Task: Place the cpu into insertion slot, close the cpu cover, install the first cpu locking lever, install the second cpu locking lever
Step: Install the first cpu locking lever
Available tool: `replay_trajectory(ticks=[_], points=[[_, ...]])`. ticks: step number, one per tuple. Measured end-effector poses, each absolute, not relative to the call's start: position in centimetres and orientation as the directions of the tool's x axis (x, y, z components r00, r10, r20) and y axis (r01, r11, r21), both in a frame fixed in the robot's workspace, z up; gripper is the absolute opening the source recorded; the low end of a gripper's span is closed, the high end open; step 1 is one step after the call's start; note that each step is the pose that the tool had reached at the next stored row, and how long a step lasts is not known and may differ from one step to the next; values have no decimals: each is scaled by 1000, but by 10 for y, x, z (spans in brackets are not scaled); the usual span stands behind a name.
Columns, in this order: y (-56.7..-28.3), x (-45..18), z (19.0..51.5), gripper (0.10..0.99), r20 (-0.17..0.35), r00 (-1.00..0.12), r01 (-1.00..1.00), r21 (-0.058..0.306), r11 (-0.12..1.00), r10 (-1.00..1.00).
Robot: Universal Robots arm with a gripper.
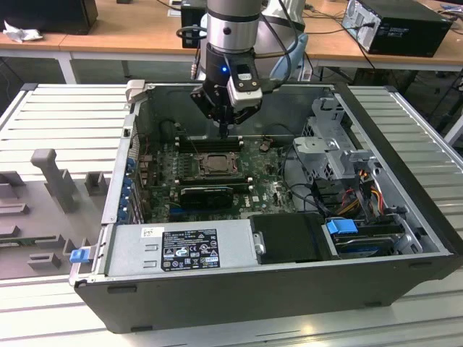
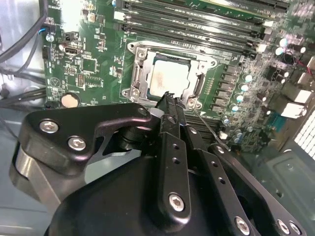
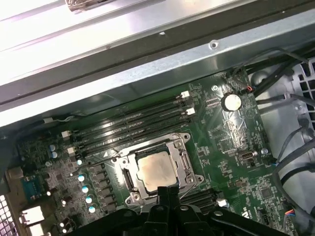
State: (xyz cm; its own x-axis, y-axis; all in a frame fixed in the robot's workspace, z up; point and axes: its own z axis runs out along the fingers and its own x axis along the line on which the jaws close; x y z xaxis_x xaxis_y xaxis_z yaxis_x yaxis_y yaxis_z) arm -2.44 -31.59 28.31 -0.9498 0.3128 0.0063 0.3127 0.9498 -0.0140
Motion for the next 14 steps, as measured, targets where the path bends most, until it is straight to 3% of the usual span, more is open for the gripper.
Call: replay_trajectory(ticks=[14], points=[[-317,-53,282,106,-8,-975,224,-10,975,224]])
